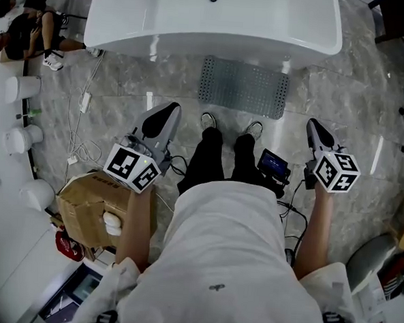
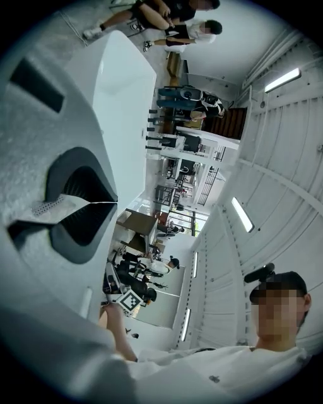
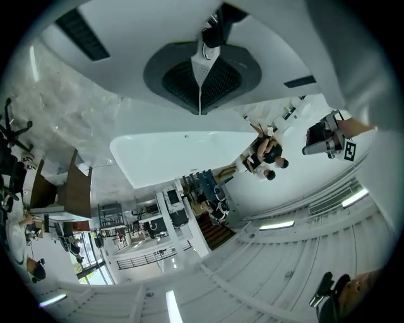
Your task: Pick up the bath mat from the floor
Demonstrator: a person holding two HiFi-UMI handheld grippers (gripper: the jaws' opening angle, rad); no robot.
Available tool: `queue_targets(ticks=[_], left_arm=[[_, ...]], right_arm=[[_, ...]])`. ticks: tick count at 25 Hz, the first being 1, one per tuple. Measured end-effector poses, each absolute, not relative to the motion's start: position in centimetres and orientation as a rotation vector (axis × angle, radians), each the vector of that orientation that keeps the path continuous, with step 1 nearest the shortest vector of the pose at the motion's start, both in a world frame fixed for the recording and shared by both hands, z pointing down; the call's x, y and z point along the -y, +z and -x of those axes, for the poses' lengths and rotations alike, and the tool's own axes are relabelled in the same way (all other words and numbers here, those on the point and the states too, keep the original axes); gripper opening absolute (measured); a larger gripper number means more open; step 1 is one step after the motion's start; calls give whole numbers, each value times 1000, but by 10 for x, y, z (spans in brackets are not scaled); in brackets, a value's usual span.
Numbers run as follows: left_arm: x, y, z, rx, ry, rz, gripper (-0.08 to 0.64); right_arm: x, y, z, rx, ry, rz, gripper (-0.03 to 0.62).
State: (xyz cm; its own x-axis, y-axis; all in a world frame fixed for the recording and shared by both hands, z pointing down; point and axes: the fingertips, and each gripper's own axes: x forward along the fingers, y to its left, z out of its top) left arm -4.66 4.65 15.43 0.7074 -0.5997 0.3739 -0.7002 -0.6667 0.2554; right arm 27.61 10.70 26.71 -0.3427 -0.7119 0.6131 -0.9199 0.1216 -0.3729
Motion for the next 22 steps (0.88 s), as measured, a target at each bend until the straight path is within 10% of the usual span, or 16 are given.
queue_targets(ticks=[22], left_arm=[[15, 343, 80, 586, 672, -2518, 15]], right_arm=[[-110, 437, -209, 1938, 1063, -1435, 9]])
